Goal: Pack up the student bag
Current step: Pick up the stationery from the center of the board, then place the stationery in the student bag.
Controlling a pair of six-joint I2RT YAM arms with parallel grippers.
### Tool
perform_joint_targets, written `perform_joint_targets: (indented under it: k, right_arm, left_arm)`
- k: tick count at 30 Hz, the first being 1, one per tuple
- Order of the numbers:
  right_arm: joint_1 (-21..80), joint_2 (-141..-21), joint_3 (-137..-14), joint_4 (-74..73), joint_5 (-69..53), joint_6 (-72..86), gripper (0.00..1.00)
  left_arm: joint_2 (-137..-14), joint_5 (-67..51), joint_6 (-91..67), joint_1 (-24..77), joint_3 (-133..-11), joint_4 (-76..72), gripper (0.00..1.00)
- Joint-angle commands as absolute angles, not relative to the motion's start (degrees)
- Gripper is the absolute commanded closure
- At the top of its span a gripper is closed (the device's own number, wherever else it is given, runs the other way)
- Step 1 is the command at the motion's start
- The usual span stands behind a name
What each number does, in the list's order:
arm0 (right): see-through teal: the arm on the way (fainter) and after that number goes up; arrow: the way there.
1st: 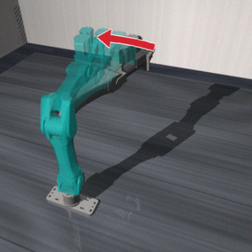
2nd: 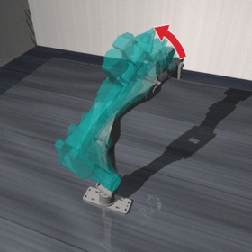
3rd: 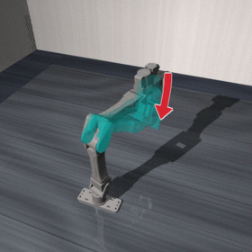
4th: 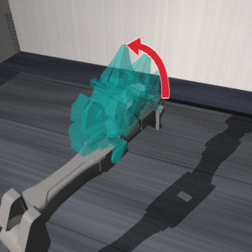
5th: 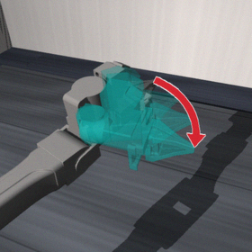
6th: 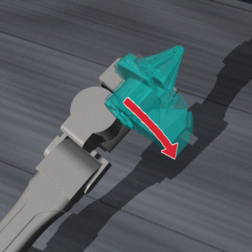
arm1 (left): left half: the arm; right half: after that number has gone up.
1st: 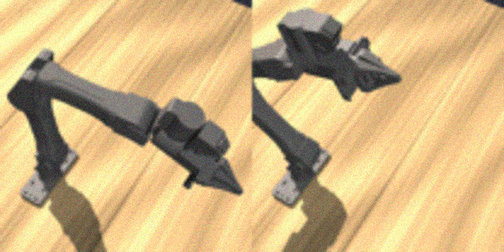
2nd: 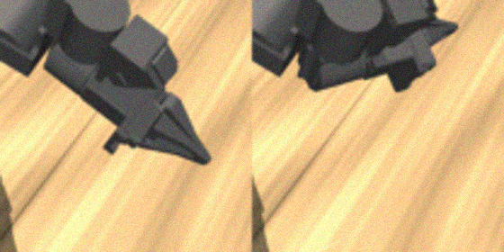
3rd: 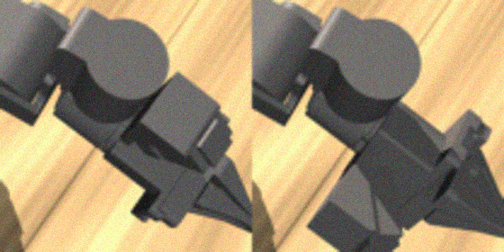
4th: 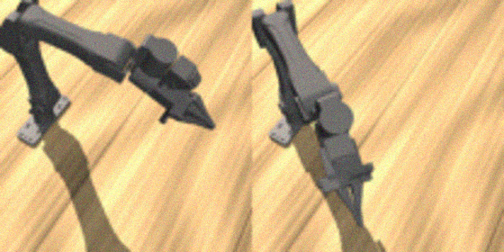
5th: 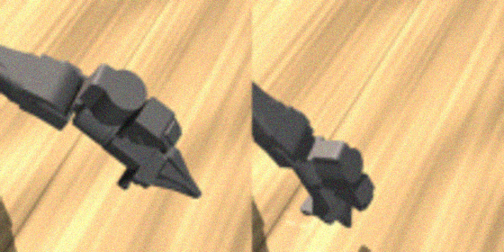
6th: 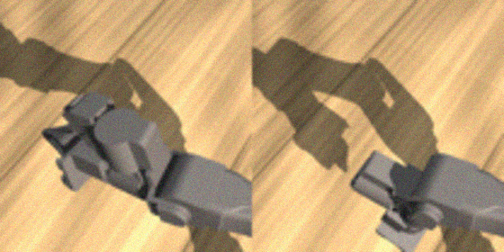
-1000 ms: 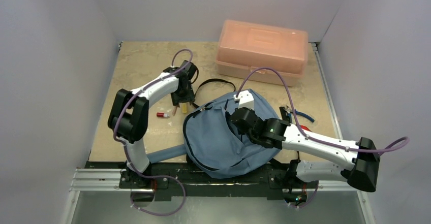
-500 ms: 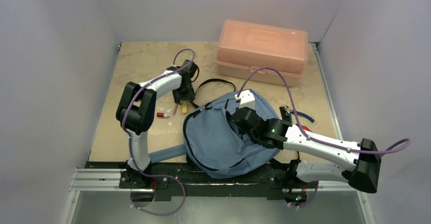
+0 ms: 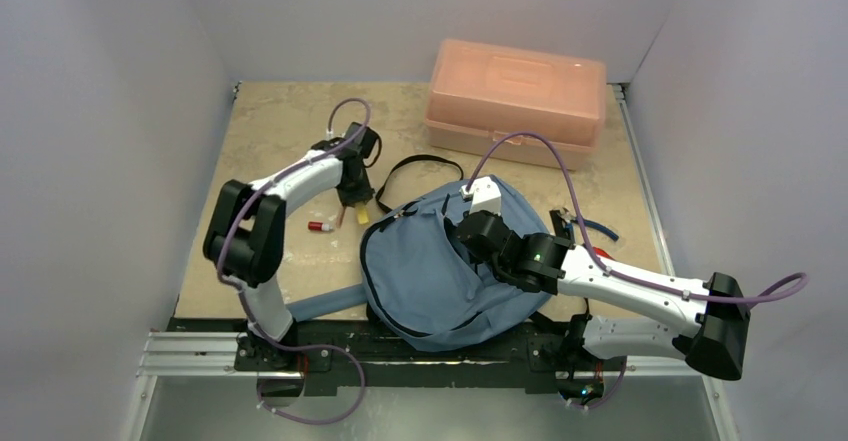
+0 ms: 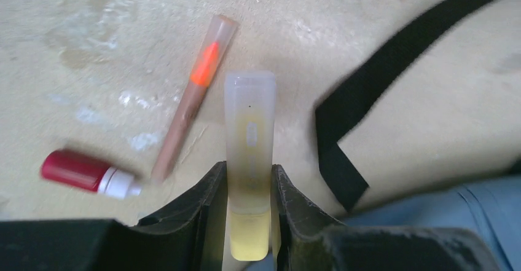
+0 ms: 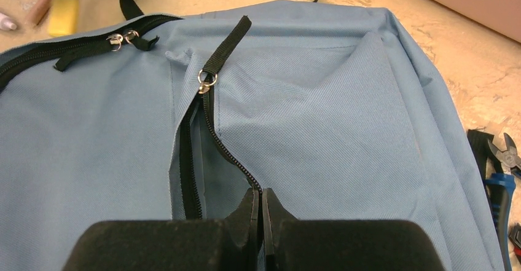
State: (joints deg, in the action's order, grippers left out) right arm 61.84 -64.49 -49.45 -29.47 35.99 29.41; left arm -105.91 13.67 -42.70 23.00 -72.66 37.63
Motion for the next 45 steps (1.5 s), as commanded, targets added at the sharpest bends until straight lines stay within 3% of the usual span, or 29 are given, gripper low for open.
perform_joint_targets:
  k: [1, 9, 13, 16, 19, 24, 27, 36, 45]
  right_arm:
    - [61.1, -63.5, -49.6, -27.3, 36.6, 30.2, 1.00]
    - [60.6, -62.7, -49.9, -26.8, 35.9, 31.7, 1.00]
    - [60.6, -62.4, -49.9, -27.2, 35.9, 32.0, 1.00]
    - [60.6, -62.0, -49.7, -27.3, 35.7, 31.9, 1.00]
    - [60.5, -62.3, -50.2, -28.0, 36.1, 32.3, 1.00]
    - [60.4, -62.0, -51.6, -28.5, 35.3, 36.7, 1.00]
    - [60.3, -59.8, -51.1, -28.6, 35.9, 40.7, 1.00]
    - [60.2, -55.3, -50.1, -26.7, 35.4, 42.5, 1.00]
    - [60.2, -56.0, -49.8, -26.1, 35.5, 41.5, 1.00]
  left_arm:
    - [-88.7, 11.4, -42.3, 22.6, -71.0, 37.9, 0.96]
    - [-71.2, -21.0, -52.8, 24.1, -57.7, 25.5, 1.00]
    - [-67.6, -10.3, -46.8, 23.7, -58.1, 32.4, 1.00]
    - [-68.0, -10.7, -43.1, 23.4, -60.3, 34.0, 1.00]
    - [-67.3, -19.9, -50.4, 26.9, -58.7, 27.7, 1.00]
    - [-70.5, -21.6, -72.9, 41.5, -52.3, 8.4, 1.00]
    - [-75.2, -23.3, -80.3, 44.1, -49.5, -3.1, 1.00]
    - [-85.8, -21.6, -91.7, 49.4, -45.3, -15.8, 1.00]
    - [-79.6, -16.7, -92.8, 52.9, -44.6, -3.1, 1.00]
